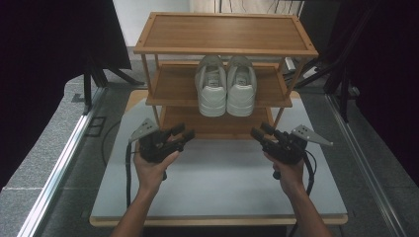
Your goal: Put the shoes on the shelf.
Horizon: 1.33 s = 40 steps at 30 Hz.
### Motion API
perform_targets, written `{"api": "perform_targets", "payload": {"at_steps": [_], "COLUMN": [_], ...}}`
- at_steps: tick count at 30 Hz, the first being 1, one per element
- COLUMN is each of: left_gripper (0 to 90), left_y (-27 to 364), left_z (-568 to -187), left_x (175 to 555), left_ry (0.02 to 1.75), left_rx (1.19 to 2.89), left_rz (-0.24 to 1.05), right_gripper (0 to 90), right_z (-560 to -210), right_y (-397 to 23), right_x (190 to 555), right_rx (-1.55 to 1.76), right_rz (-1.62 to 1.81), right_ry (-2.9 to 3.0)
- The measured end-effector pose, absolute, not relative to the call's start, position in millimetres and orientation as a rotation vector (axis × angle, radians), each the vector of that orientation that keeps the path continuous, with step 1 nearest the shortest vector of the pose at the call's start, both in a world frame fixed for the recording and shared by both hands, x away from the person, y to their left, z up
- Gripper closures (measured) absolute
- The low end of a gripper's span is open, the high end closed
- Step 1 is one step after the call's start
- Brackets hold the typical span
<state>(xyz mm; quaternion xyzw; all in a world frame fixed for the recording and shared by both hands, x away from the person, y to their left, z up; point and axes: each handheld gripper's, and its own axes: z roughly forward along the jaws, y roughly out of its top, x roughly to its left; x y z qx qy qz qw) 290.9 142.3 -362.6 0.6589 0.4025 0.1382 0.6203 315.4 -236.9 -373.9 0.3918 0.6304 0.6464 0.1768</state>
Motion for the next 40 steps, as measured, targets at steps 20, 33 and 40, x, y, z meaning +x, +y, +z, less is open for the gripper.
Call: {"api": "perform_targets", "payload": {"at_steps": [20,33,40], "left_gripper": [47.8,46.9,45.1], "left_y": [217,225,226], "left_z": [-435,-450,-452], "left_x": [242,241,242], "left_ry": [1.143,1.188,1.205], "left_rx": [1.425,1.43,1.439], "left_rz": [0.252,0.224,0.216], "right_gripper": [47.2,43.6,32.7], "right_z": [-441,-456,-456], "right_y": [-296,-308,-306], "right_x": [274,273,277], "right_rx": [1.259,1.334,1.367], "right_rz": [1.6,1.545,1.4], "right_ry": [1.83,1.815,1.789]}}
